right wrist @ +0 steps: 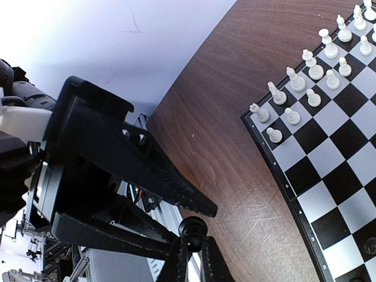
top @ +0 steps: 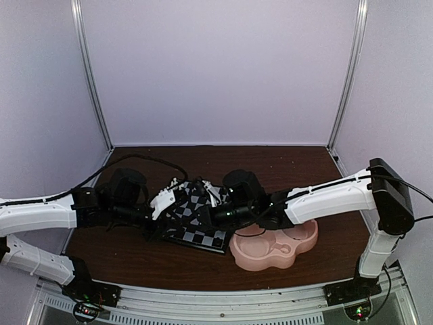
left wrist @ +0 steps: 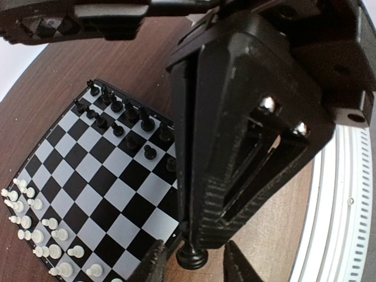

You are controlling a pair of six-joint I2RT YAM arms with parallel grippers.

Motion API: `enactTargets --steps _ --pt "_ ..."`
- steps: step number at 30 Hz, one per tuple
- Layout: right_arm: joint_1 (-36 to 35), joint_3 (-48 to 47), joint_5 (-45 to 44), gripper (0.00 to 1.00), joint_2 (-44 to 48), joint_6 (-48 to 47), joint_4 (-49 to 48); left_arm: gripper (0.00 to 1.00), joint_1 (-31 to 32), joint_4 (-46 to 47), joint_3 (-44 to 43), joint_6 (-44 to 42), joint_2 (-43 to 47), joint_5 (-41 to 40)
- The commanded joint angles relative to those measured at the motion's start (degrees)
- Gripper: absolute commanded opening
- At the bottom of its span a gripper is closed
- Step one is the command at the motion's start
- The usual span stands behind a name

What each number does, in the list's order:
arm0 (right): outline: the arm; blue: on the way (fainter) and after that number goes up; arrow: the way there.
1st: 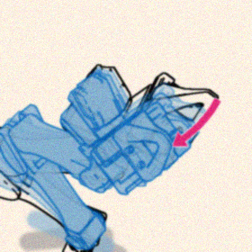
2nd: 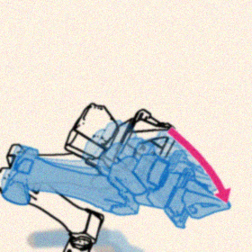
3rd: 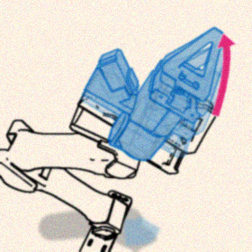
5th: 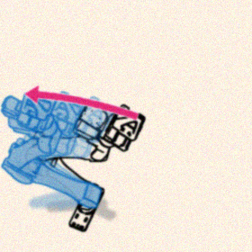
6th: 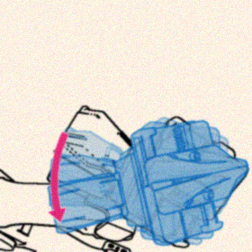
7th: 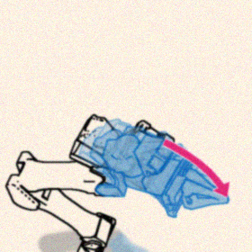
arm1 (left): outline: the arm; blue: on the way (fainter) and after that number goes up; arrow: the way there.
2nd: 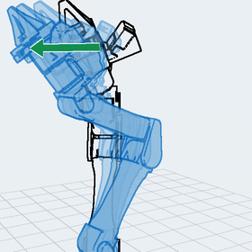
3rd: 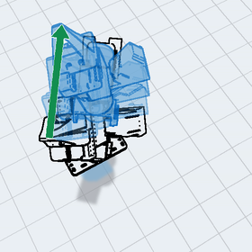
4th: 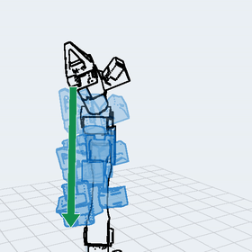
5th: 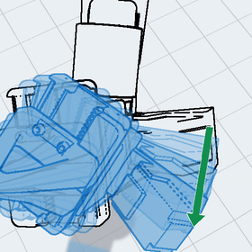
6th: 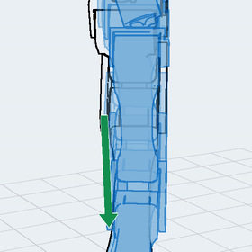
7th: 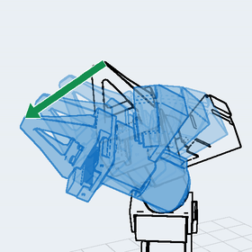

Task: Set up the chess pieces on the board
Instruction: Pass from the left arm to the right, then place the pawn at h7.

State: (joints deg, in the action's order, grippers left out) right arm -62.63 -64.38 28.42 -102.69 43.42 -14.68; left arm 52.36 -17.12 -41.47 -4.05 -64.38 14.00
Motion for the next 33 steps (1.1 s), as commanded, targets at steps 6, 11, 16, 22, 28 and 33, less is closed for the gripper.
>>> enactTargets --steps 6,11,16,22,28,33 --pt "0.1 -1.2 -9.5 0.0 3.7 -9.3 11.5 0.55 0.5 3.2 1.5 3.9 4.0 -6.1" --pt "-1.0 -3.0 -18.2 0.0 5.5 -16.6 23.7 0.62 -0.5 3.8 3.2 9.7 8.7 -12.4" --pt "-3.5 -8.7 -25.2 0.0 3.1 -22.9 35.6 0.65 -5.4 1.7 4.0 16.2 13.0 -18.0" --pt "-6.5 -16.3 -32.1 0.0 -3.1 -25.7 44.5 0.69 -8.1 -3.0 4.5 22.3 16.4 -27.2" --pt "-6.9 -19.8 -33.7 0.0 -7.3 -25.9 47.1 0.72 -8.6 -12.3 1.9 28.0 18.4 -37.0" --pt "-6.9 -22.7 -35.2 0.0 -10.5 -26.3 49.7 0.73 -8.6 -13.5 2.5 28.7 21.2 -37.6"
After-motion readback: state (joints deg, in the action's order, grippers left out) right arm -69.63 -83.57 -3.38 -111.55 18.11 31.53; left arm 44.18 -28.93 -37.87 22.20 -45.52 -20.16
